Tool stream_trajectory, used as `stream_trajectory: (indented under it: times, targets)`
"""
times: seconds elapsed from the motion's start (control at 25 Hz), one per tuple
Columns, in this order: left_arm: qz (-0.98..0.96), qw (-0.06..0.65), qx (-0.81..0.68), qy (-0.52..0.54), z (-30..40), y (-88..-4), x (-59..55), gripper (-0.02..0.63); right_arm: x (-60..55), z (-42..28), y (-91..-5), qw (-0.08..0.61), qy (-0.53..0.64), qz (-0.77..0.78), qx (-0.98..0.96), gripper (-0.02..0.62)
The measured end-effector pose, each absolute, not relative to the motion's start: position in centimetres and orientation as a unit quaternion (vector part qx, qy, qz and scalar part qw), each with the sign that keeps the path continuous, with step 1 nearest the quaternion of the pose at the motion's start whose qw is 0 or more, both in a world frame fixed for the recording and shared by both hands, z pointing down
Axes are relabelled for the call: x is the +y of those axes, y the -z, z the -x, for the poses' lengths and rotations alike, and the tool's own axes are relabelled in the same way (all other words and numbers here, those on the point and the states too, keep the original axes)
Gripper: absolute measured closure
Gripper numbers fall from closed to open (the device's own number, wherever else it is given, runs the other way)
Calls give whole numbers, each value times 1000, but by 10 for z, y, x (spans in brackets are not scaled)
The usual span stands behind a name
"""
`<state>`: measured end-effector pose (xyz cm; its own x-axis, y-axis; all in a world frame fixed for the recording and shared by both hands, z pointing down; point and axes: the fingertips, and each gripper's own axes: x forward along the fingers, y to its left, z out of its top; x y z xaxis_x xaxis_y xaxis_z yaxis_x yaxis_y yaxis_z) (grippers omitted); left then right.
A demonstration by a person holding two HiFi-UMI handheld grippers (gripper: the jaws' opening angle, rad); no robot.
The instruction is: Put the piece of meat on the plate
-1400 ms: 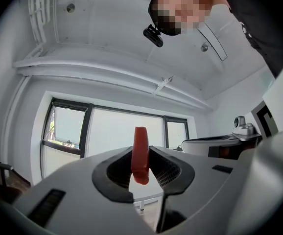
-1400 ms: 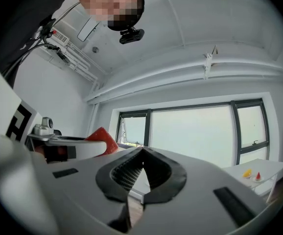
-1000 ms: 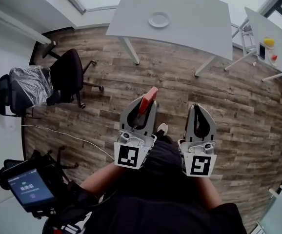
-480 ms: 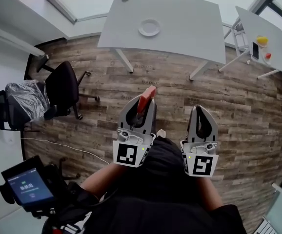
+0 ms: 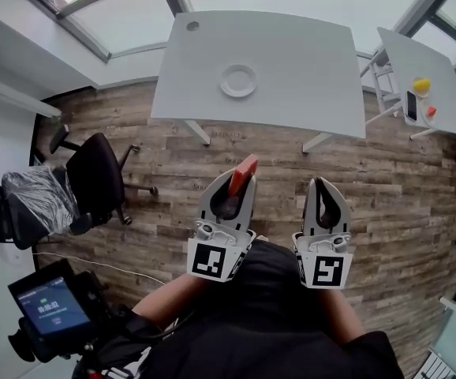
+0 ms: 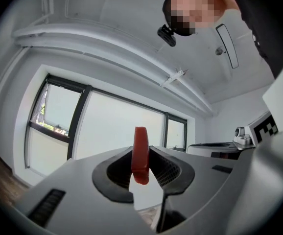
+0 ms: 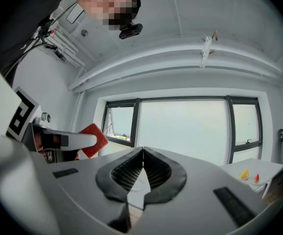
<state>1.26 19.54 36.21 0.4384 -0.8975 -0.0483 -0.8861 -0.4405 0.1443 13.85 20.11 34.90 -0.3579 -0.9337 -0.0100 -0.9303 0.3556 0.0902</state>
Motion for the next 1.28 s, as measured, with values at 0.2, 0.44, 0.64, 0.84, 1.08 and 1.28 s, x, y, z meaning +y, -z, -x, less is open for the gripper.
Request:
stream_trajectory:
  times: [0.2, 0.44, 0.64, 0.84, 1.08, 1.28]
  targets:
    - [-854, 19, -518, 46, 6, -352, 132, 511, 135, -105, -346, 33, 36, -568, -822, 591]
    - [-856, 38, -514, 37, 33, -357, 71, 511, 69, -74, -341, 41, 30, -563, -825, 589]
    - [-853, 49, -518, 32, 59, -358, 29, 511, 19, -47, -336, 35, 32, -554, -831, 590]
    - [-858, 52, -510, 26, 66, -364, -8, 511, -18, -32, -339, 36, 28, -554, -831, 590]
    - [-851, 84, -518, 17, 69, -380, -32, 511, -38, -27, -346, 33, 21, -542, -840, 590]
    - [-843, 87, -531, 0, 66, -391, -55, 511, -55, -25, -338, 28, 30, -525, -850, 591]
